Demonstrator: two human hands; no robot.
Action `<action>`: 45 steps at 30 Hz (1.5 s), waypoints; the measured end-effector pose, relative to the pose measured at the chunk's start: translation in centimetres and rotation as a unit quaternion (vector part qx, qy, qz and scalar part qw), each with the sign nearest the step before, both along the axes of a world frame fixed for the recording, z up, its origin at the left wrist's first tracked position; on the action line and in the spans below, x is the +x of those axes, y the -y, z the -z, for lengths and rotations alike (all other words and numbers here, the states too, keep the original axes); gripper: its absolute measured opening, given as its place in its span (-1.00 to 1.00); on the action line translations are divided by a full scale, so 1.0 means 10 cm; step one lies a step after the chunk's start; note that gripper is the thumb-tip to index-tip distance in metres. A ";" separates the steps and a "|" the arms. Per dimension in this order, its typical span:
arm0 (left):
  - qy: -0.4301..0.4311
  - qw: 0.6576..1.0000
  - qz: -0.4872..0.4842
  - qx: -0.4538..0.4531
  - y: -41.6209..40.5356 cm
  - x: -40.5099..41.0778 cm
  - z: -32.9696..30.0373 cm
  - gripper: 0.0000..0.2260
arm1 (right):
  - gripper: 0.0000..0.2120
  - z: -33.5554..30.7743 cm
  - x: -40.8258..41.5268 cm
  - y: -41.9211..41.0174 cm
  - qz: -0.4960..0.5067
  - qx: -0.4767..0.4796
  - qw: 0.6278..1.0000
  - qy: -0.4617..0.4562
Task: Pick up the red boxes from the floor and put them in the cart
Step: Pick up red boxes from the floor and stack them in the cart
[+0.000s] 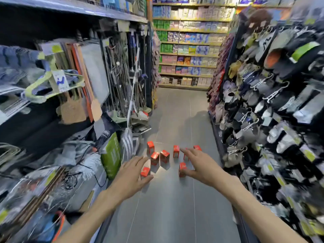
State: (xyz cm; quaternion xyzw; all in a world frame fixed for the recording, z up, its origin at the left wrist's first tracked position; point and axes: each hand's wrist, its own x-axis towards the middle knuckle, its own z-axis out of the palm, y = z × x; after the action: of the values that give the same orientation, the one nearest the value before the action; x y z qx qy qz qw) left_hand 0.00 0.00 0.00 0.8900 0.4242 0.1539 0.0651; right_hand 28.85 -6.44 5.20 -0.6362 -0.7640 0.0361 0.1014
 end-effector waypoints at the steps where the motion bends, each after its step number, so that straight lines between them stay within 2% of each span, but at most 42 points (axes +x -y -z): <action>1: 0.006 1.000 -0.003 -0.008 -0.23 0.07 0.01 -0.38 | -0.28 0.01 0.06 -0.24 -0.014 -0.005 1.000 -0.006; 14: 0.006 0.998 -0.054 -0.040 -3.82 0.96 0.44 -0.29 | -0.24 0.43 1.04 -3.87 -0.046 -0.036 0.998 0.022; 19: 0.001 0.995 -0.070 -0.065 -4.90 1.20 0.56 -0.37 | -0.26 0.53 1.29 -5.12 -0.070 -0.040 0.997 0.014; 24: -0.018 0.993 -0.089 -0.071 -5.87 1.32 0.89 -0.33 | -0.25 0.88 1.49 -6.43 -0.132 -0.060 0.989 0.001; 30: -0.015 0.984 -0.166 -0.070 -6.96 1.52 1.31 -0.37 | -0.26 1.46 1.66 -8.14 -0.230 -0.063 0.971 0.006; 38: 0.003 0.947 -0.259 -0.191 -7.93 1.69 2.61 -0.22 | -0.21 2.69 1.72 -9.75 -0.319 -0.155 0.935 0.012; 41: 0.032 0.921 -0.302 -0.244 -8.00 1.73 3.33 -0.18 | -0.19 3.36 1.65 -10.07 -0.331 -0.202 0.922 -0.008; 45: 0.069 0.886 -0.339 -0.308 -7.88 1.73 4.61 -0.21 | -0.20 4.53 1.56 -10.25 -0.353 -0.244 0.903 -0.022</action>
State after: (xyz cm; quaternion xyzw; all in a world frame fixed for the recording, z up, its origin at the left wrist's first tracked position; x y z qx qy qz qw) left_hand 17.34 78.79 -46.10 0.6146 0.7203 0.0892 0.3088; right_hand 44.45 96.09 -40.05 -0.3290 -0.9032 0.2690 -0.0596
